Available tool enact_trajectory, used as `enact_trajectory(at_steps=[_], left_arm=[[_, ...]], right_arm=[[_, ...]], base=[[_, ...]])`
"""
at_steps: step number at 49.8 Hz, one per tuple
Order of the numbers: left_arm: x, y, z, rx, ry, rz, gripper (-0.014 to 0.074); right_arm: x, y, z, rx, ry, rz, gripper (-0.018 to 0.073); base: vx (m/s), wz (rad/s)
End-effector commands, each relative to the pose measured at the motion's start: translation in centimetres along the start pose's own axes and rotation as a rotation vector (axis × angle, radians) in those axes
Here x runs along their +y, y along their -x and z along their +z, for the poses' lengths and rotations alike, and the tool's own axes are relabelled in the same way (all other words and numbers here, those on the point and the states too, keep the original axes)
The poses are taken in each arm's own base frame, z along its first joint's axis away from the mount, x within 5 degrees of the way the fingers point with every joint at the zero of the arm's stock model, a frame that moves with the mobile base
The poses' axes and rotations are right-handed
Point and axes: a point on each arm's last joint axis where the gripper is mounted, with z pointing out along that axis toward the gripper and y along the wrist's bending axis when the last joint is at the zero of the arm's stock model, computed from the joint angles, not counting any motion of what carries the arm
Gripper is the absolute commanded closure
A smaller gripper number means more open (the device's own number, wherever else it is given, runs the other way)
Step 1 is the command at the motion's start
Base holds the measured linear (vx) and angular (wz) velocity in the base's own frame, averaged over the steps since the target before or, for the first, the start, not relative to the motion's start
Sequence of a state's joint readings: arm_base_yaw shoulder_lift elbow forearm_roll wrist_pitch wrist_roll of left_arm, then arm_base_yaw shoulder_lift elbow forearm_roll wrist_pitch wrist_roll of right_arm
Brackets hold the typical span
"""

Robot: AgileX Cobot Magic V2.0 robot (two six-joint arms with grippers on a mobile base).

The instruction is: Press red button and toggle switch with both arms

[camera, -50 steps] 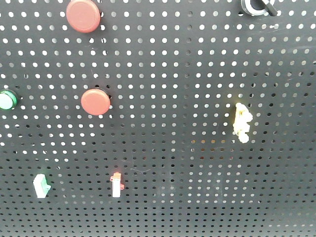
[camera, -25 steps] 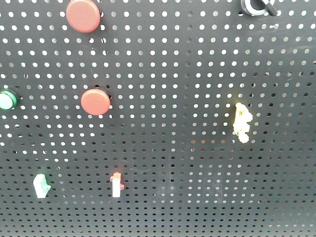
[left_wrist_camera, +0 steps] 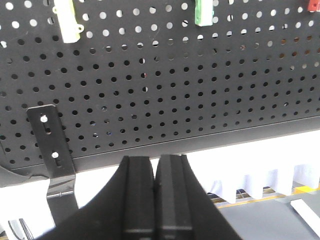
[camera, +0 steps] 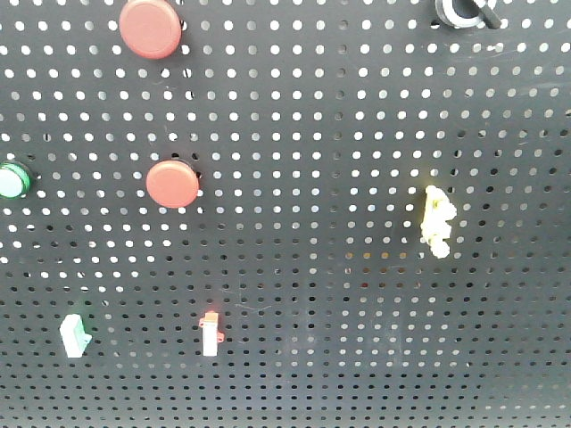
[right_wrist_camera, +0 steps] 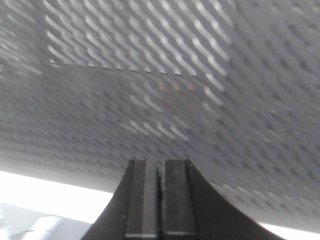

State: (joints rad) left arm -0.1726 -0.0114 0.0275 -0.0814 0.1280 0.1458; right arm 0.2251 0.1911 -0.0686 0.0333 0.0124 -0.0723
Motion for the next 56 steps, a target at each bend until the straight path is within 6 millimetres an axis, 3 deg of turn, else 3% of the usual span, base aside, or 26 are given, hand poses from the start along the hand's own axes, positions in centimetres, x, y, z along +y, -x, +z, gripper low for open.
enact_trajectory(at_steps=[1, 8, 15, 56], left_arm=[[0.0, -0.3, 0.1, -0.058, 0.012, -0.009, 0.0595], [0.0, -0.3, 0.1, -0.058, 0.012, -0.009, 0.0595], [0.0, -0.3, 0.1, -0.058, 0.012, -0.009, 0.0595], [0.1, -0.3, 0.1, -0.059, 0.012, -0.009, 0.0595]], right_arm=[[-0.5, -0.1, 0.0, -0.118, -0.063, 0.056, 0.0562], [-1.1, -1.9, -0.9, -0.138, -0.184, 0.108, 0.0562], [-1.3, -1.8, -1.8, -0.183, -0.244, 0.048, 0.0562], [-1.3, -1.9, -1.8, -0.177, -0.259, 0.044, 0.0562]], base=[[0.00, 0.00], [0.00, 0.00], [0.00, 0.00], [0.00, 0.00]])
